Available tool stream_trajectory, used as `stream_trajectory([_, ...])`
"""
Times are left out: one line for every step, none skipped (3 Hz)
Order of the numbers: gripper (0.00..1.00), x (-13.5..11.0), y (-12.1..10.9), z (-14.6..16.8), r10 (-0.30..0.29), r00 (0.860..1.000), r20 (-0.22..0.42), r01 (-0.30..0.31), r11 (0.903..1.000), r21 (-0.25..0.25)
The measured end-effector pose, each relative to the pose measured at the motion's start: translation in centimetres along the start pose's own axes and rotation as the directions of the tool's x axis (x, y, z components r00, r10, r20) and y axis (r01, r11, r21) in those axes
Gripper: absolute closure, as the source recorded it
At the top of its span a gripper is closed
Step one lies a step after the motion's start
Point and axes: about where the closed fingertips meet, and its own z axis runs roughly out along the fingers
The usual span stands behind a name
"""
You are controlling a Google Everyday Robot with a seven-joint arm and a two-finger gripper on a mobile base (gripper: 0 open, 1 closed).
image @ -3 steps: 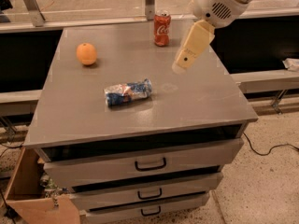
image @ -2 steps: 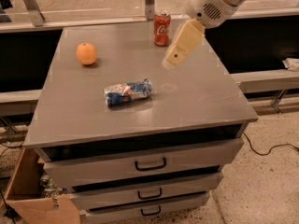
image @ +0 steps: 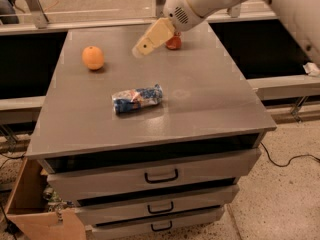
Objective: Pick orange
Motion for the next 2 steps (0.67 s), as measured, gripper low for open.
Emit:
stream_trajectory([0.0,-2.0,-0.8,4.4,0.044,0.996,0.079,-0.044,0.999,0.004])
stream_trajectory([0.0,-3.9,-1.1,8.9,0.078,0.984,0.158,-0.078,0.9969,-0.004])
